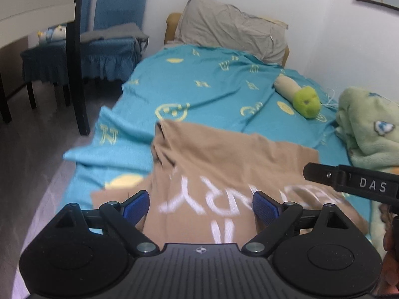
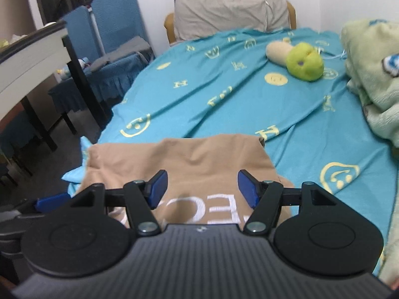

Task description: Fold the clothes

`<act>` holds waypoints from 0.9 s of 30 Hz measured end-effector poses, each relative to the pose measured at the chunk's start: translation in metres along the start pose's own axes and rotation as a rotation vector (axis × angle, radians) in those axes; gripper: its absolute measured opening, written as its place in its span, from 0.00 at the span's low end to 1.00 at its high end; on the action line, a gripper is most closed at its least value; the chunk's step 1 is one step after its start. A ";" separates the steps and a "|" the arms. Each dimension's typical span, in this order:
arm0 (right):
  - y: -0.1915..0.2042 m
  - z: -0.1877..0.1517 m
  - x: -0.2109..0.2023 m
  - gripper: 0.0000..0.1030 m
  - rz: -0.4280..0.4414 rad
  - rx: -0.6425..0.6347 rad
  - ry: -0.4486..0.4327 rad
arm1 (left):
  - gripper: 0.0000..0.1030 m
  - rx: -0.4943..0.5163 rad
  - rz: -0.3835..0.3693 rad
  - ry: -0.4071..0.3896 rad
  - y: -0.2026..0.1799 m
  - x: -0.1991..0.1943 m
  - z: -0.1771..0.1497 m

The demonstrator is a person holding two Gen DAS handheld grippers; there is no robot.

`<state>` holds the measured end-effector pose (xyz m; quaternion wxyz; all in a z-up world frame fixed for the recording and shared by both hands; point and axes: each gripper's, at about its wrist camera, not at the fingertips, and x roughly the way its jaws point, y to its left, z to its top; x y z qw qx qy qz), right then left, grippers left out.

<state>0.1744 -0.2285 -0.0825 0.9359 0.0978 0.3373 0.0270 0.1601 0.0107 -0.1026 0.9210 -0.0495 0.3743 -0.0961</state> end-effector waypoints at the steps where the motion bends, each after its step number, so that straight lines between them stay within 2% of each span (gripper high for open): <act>1: 0.000 -0.002 -0.003 0.64 -0.006 0.003 0.004 | 0.88 0.010 0.006 0.007 -0.002 -0.001 -0.002; 9: -0.007 -0.020 0.020 0.63 -0.040 0.010 0.156 | 0.91 -0.039 -0.014 0.068 0.001 -0.006 -0.008; 16: -0.007 -0.024 0.024 0.64 -0.042 0.021 0.169 | 0.90 -0.101 -0.041 0.121 0.005 -0.011 -0.013; 23: -0.010 -0.022 0.024 0.64 -0.041 0.041 0.180 | 0.88 -0.351 -0.135 0.088 0.020 -0.061 -0.023; 25: -0.010 -0.021 0.024 0.64 -0.041 0.045 0.182 | 0.89 -0.417 -0.175 0.050 0.027 -0.072 -0.027; 27: -0.010 -0.020 0.025 0.64 -0.042 0.048 0.185 | 0.90 -0.445 -0.227 0.073 0.029 -0.069 -0.029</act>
